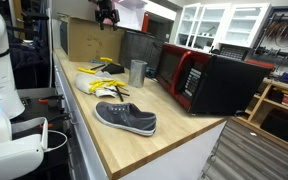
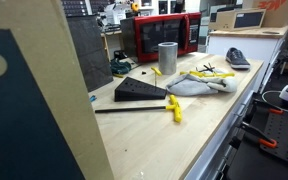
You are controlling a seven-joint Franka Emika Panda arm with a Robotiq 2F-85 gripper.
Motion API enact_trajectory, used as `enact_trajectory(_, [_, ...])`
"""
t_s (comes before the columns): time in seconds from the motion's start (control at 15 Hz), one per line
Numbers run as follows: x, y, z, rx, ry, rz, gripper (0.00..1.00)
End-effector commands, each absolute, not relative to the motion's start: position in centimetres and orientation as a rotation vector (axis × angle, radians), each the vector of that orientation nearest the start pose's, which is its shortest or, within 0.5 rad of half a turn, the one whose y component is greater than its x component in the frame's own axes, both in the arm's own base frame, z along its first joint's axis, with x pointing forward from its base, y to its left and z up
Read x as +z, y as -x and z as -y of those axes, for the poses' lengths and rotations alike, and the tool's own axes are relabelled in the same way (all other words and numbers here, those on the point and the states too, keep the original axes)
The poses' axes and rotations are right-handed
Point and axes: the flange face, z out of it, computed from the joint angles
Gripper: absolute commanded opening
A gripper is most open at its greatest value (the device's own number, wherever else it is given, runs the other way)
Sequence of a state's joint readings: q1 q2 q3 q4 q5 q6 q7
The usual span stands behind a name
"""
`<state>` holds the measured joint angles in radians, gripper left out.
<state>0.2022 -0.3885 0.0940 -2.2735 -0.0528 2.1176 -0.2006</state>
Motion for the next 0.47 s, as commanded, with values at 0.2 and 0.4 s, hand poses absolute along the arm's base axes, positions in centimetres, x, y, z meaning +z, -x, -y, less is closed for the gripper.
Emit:
enact_trajectory(0.2, [53.14, -43.77, -13.56, -0.371, 3.088, 0.816, 1.0])
enact_trajectory(0.4, [53.07, -43.8, -13.6, -0.369, 3.088, 0.817, 1.0])
